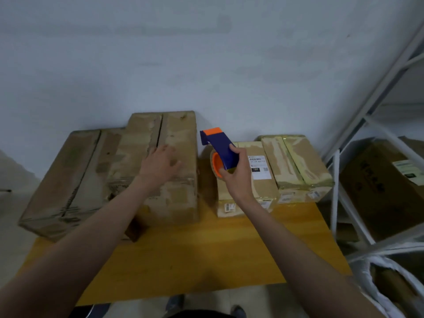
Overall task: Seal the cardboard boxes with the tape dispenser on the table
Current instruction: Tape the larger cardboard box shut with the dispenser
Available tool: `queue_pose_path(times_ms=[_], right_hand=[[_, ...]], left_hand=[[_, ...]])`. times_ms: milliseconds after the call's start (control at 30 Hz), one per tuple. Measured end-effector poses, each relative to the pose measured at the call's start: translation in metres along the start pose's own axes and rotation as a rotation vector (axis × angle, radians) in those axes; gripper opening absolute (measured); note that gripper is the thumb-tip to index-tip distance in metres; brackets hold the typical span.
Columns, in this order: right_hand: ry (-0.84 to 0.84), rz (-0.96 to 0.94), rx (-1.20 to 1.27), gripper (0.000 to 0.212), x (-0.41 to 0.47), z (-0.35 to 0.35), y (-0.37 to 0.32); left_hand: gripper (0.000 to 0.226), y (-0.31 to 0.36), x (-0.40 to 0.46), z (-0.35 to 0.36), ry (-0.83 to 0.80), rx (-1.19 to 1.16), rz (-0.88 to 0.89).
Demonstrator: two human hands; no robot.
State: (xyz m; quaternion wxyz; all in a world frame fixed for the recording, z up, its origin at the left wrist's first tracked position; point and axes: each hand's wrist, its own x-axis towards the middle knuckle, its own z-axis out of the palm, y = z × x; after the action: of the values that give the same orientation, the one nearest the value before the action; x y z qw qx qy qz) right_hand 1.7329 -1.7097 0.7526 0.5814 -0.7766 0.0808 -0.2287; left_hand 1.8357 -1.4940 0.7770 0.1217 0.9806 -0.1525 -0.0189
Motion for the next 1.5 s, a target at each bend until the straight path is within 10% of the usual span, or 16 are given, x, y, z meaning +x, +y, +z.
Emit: queue_pose_path(times_ms=[667,1233,1500], right_hand=[[0.202,0.064,-0.05,0.064,-0.007,0.099,-0.038],[0.162,0.028,-0.111,0.06,-0.001,0.107,-0.032],[0.152,0.044,-0.107,0.059,-0.005,0.104,-0.037]], left_hand=[[0.102,-0.113,0.051,-0.012,-0.182,-0.118,-0.078],[0.068,-0.095,0.031,-0.029,-0.172,-0.043,0.092],[0.114,-0.125,0.133,-0.037,-0.321,-0.015,0.081]])
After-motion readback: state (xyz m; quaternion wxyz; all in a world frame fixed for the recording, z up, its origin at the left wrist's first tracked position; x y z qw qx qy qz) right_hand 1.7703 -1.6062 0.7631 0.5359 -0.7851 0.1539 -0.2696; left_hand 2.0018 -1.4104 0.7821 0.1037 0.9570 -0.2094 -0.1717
